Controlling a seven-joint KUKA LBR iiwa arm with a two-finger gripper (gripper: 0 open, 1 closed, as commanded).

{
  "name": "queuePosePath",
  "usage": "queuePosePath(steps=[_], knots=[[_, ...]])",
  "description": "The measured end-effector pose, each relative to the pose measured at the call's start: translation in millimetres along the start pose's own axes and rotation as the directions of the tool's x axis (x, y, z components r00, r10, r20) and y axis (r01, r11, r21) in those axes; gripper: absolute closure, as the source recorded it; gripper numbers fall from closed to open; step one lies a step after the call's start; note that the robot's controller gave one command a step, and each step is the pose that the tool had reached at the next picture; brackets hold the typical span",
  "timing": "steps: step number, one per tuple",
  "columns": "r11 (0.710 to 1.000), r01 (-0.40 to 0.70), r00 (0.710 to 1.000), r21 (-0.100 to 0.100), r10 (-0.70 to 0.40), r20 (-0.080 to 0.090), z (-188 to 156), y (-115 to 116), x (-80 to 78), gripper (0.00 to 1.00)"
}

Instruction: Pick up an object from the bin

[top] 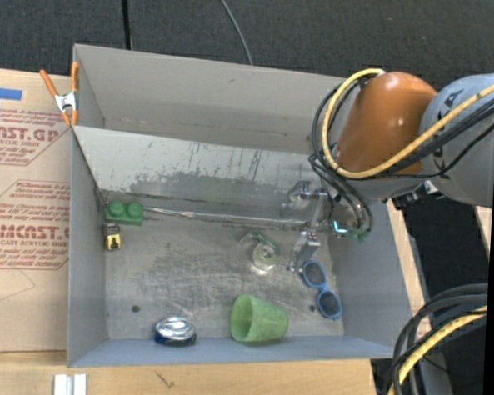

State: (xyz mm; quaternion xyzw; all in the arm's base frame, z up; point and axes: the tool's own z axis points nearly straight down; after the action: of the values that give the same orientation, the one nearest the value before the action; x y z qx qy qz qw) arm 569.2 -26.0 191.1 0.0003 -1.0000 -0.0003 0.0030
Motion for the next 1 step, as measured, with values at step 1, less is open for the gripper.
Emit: queuePosePath(steps=[1], knots=[[0.987,0.163,0.987,0.003,-0.163,0.015,119.3,65.1,-22.6,0.0]])
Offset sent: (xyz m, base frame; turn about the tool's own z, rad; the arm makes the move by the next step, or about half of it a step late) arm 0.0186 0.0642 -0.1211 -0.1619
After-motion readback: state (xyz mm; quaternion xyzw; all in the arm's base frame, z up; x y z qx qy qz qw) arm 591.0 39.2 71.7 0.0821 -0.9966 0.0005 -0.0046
